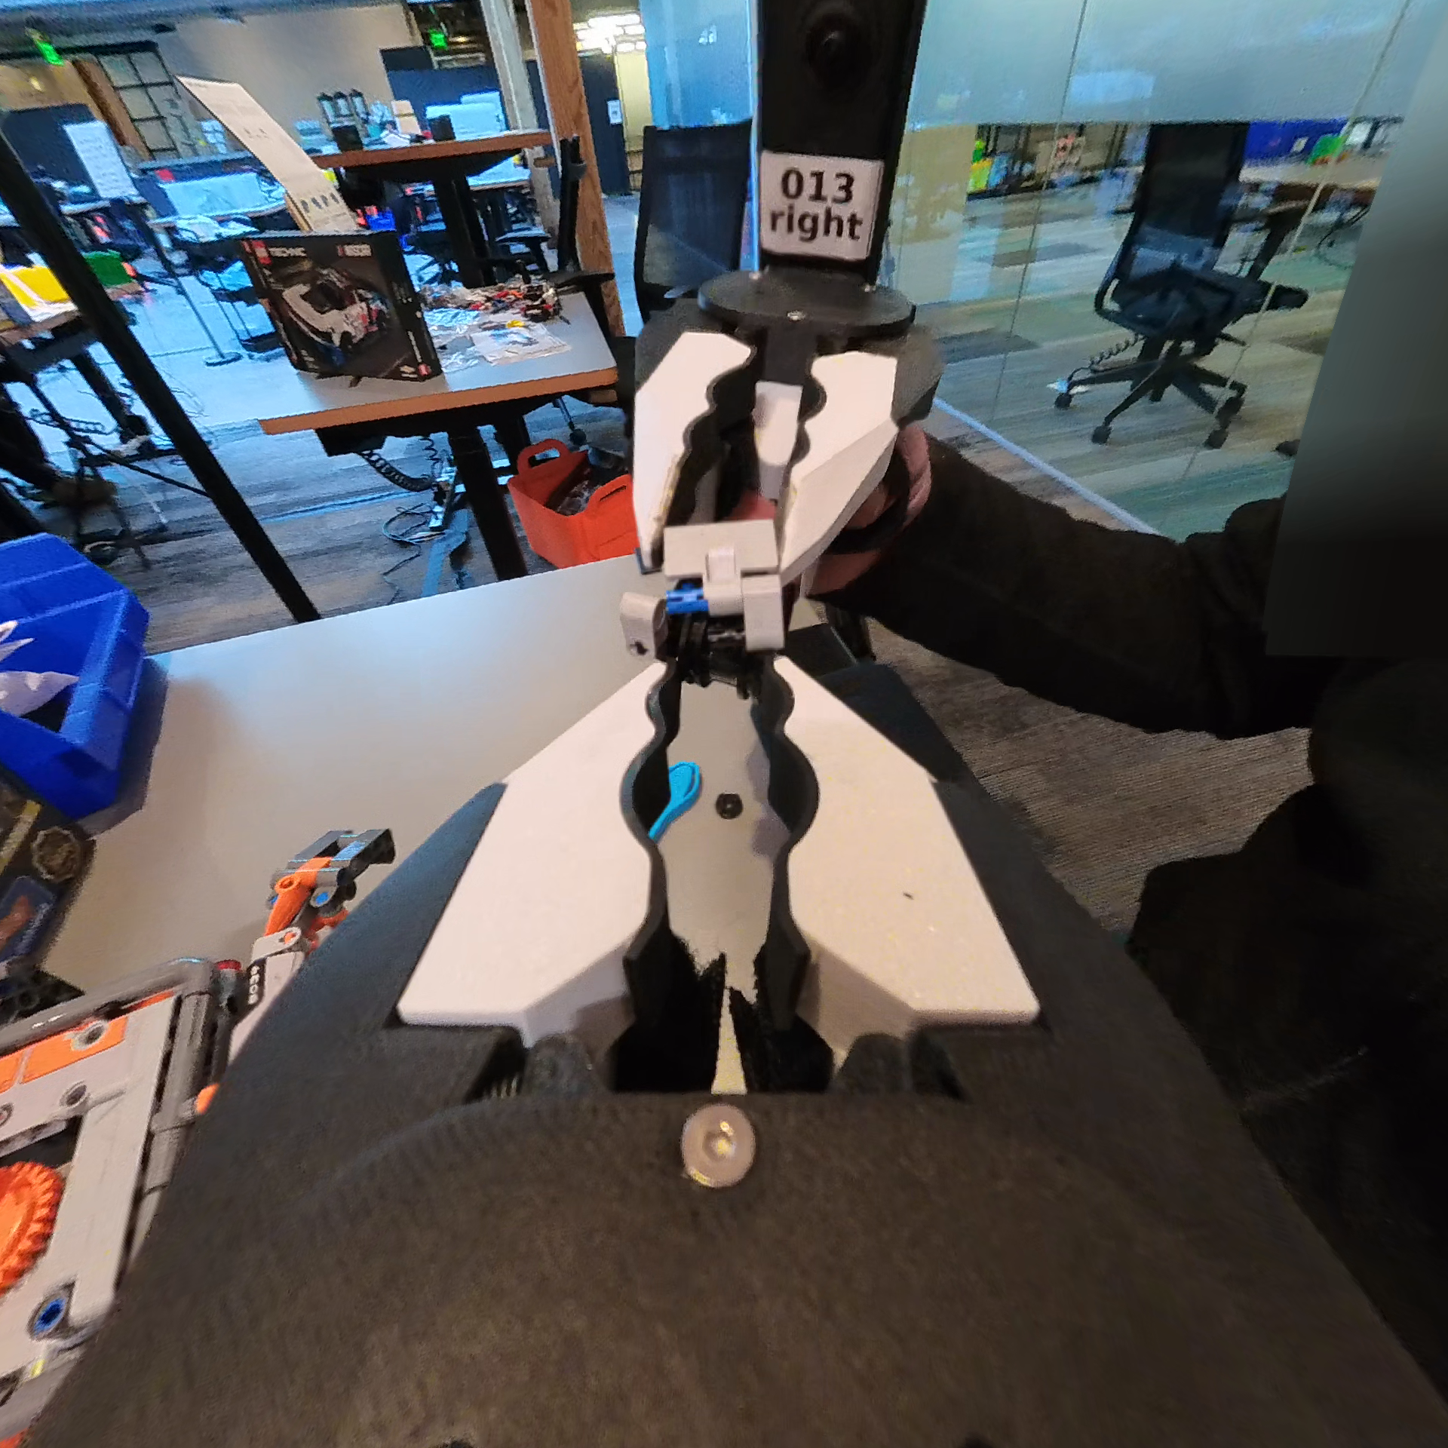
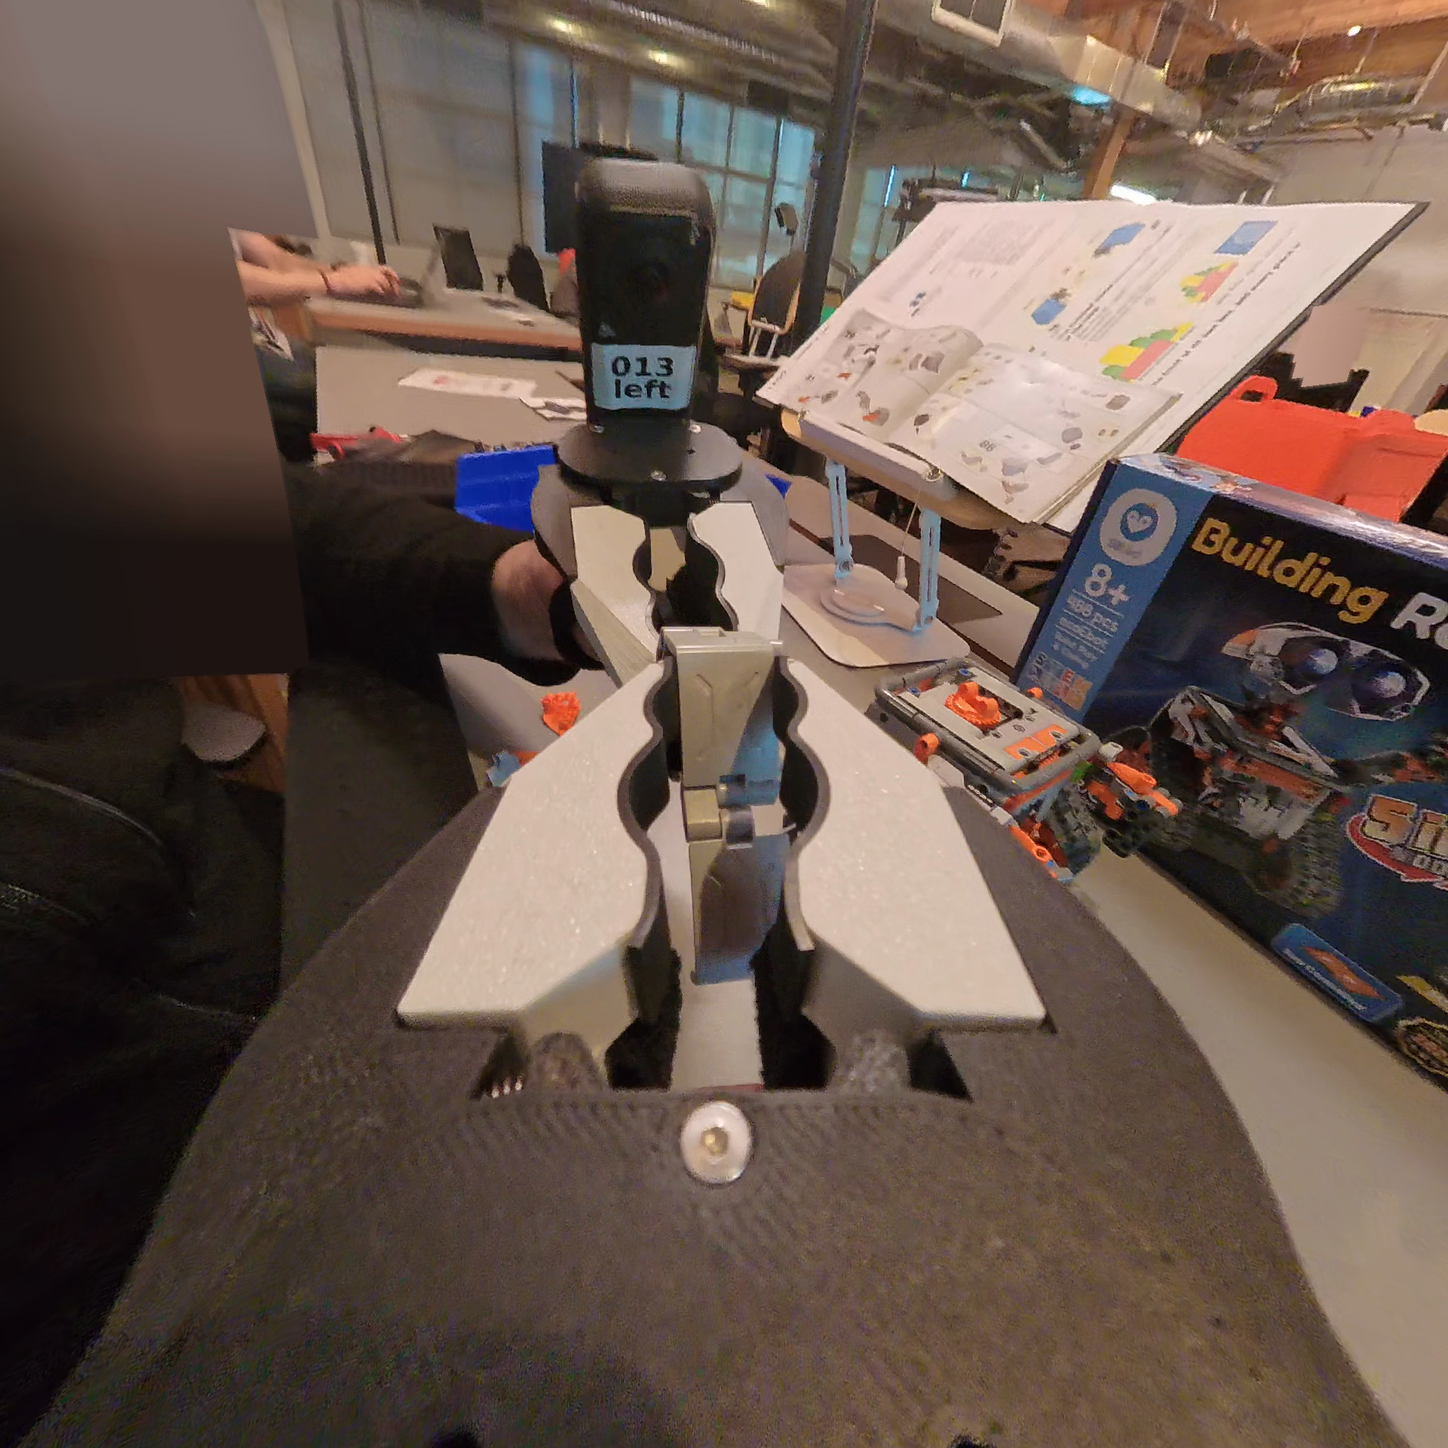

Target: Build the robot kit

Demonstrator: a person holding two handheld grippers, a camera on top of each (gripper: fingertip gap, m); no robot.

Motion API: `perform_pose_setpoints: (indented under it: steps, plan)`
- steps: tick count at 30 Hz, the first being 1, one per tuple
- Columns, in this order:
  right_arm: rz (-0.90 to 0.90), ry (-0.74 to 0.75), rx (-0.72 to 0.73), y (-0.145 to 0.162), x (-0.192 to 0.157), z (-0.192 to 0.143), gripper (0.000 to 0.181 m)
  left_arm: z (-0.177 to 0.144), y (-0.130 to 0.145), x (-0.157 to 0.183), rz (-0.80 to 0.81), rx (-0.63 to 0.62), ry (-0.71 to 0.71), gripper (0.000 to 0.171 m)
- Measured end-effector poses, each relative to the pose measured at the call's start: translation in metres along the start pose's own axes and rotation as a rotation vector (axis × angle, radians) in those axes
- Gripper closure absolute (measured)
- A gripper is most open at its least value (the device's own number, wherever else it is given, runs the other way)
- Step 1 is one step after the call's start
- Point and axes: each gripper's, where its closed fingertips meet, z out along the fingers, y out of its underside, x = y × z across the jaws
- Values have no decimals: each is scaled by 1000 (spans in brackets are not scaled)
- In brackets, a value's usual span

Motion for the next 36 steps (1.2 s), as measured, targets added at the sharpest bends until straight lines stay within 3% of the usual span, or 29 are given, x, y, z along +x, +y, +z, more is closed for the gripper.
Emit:
perform_pose_setpoints:
  steps: [10, 19, 21, 22, 23, 25, 29, 36]
  plan:
    - [-105, 54, -186, 5, 1, -7, 160, 6, 1, -5, 184, -108, -157, 156]
    - [2, 3, -34, -2, 3, -14, 160, 8, -7, -4, 173, -25, -173, 153]
    - [3, 5, -21, -3, 3, -15, 160, 8, -8, -7, 157, 2, -188, 147]
    - [2, -2, -25, -2, 1, -15, 160, 7, -9, -14, 154, 12, -235, 123]
    - [-9, 3, -33, -1, 1, -15, 160, 6, -10, -18, 157, 14, -265, 113]
    - [-16, 1, -37, -1, 0, -15, 160, 9, -9, -15, 138, 23, -231, 116]
    - [-25, 4, -51, 1, 2, -15, 160, 15, -6, -6, 149, 2, -176, 140]
    - [-87, 8, -134, 6, -1, -18, 159, 17, -3, -5, 178, -52, -155, 142]
